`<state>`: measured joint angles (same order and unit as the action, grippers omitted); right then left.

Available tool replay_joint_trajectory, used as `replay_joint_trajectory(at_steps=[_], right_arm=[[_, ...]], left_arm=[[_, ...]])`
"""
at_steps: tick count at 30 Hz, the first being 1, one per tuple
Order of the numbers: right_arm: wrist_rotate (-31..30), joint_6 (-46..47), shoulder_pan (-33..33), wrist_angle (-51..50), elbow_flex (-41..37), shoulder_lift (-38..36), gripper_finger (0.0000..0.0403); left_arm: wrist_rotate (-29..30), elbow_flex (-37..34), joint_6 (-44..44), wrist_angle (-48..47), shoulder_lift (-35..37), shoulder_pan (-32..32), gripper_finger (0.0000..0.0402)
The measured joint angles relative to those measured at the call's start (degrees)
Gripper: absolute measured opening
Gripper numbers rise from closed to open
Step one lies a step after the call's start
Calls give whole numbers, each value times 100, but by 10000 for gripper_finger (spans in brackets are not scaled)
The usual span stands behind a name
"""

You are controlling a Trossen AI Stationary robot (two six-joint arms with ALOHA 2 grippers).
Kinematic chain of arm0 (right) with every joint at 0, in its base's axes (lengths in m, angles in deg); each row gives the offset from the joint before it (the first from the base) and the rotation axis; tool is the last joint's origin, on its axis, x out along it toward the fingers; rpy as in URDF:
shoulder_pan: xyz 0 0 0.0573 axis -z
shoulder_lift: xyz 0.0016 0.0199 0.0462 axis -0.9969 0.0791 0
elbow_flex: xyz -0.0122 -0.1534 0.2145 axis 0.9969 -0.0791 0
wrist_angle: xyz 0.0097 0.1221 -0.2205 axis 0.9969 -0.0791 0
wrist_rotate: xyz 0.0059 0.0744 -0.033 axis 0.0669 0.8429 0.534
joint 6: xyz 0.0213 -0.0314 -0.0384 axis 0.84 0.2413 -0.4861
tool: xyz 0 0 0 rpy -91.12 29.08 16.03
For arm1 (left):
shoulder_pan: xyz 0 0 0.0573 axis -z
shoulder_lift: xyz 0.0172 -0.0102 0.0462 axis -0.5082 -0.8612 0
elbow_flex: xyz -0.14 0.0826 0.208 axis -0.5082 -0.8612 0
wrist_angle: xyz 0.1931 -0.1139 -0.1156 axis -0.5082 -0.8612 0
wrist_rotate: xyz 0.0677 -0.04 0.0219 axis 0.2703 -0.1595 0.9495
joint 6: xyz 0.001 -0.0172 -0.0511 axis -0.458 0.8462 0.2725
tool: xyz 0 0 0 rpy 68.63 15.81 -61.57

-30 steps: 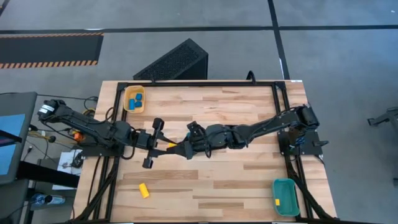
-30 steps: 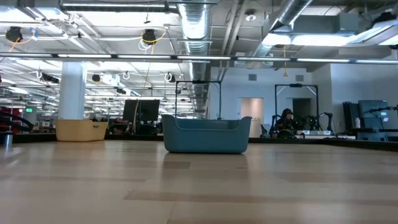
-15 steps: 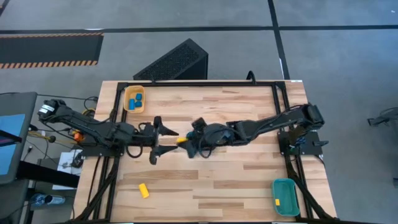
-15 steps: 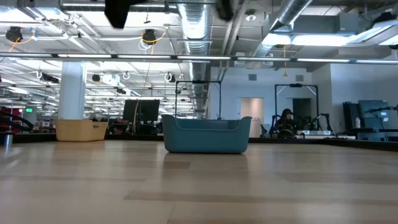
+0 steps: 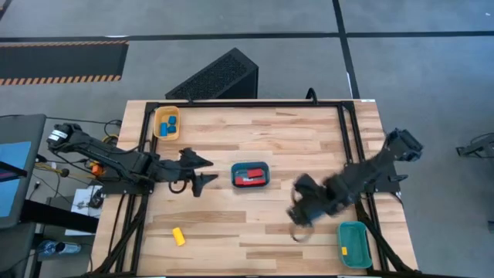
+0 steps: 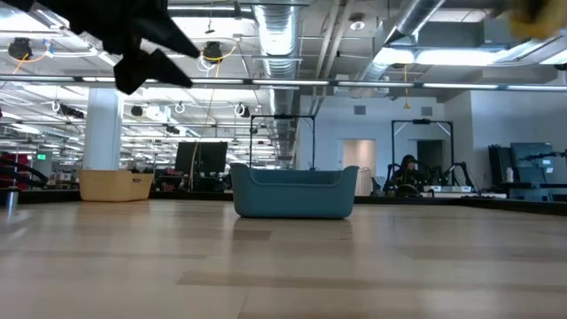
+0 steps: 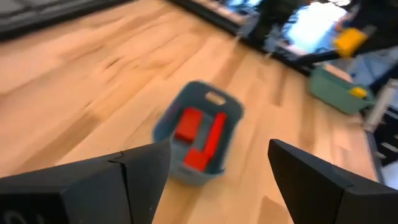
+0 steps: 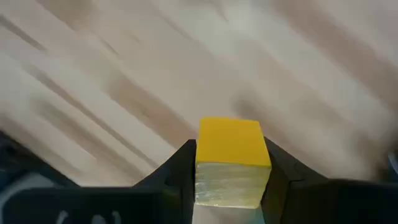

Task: Sort & place blocks by color
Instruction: Put the top yellow block into the green bin, then put the yellow block into the green bin

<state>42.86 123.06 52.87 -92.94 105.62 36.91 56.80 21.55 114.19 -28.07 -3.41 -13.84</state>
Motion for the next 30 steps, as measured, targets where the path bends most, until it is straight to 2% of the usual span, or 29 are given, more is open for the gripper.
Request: replay_joint_trajectory(at_steps=[5,9,13,16,18,21,26,30], right_arm=[[898,1901,-1212,-802,-11,333,144],[1409,3143,-2036,-692,-7,556,161],[1630,4031,-2596,-518,-7,801,146],[1715,4141,-2778,-360,-4,1021,141],[1737,4052,-2816,-332,-4,1169,150],[1798,3994,-2819,-415,-4,1400,183],[1998,4005,-2857,-435,-11,1597,246],[1952,4112,-2787,-475,-11,1613,267]], left_arm=[[41,0,656,-555,0,0,261],[57,0,753,-664,-2,0,261],[166,0,756,-639,-2,0,261],[105,0,599,-469,-2,0,261],[-161,0,283,-263,-2,0,261],[-509,0,39,-48,-2,2,261],[-913,0,241,-129,-2,19,261],[-1075,0,594,-432,-1,186,261]])
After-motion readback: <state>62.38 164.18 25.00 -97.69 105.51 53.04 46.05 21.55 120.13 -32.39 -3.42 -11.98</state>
